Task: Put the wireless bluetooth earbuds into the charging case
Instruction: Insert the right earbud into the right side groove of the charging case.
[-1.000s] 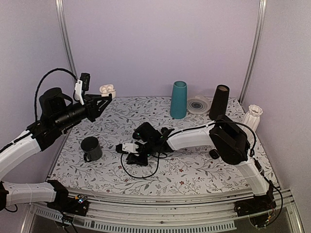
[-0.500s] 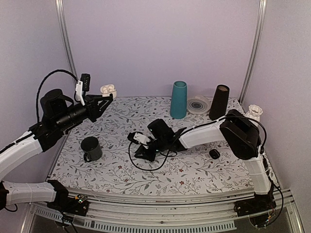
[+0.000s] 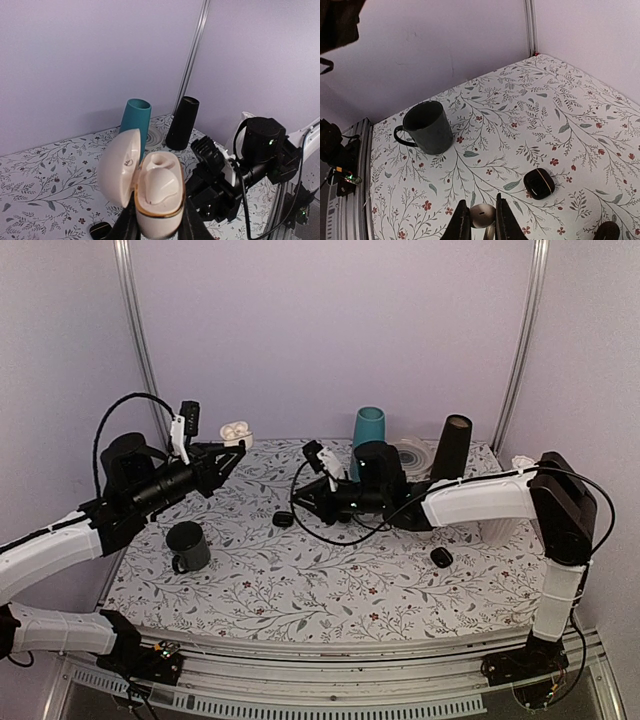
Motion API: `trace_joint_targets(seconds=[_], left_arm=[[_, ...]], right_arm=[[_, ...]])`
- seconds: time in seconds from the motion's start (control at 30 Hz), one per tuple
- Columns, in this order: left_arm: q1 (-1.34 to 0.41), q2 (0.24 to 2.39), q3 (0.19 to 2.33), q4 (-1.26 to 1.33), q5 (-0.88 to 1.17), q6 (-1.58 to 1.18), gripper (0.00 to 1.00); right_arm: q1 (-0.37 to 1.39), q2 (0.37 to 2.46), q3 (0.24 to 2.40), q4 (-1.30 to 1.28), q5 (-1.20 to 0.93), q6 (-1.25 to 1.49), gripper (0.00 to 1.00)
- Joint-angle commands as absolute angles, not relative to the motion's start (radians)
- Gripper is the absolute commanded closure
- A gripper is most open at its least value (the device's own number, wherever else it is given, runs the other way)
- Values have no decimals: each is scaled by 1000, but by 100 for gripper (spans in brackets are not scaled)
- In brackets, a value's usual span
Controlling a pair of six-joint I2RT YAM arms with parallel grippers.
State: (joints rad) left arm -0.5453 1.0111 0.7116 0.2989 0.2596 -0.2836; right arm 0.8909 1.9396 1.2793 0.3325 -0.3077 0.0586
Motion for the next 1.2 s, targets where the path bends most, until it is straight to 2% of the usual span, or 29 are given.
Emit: trace_joint_targets(seconds=[0.0, 0.53, 1.17], left_arm=[[-603, 1038, 683, 431, 207, -296, 100], [-741, 1192, 719, 608, 160, -288, 100], [-829, 1325, 836, 643, 309, -264, 100]], right_arm=[[881, 1817, 1222, 456, -258, 164, 98], [879, 1555, 1079, 670, -177, 277, 98], [881, 1548, 965, 1042, -276, 356, 98]])
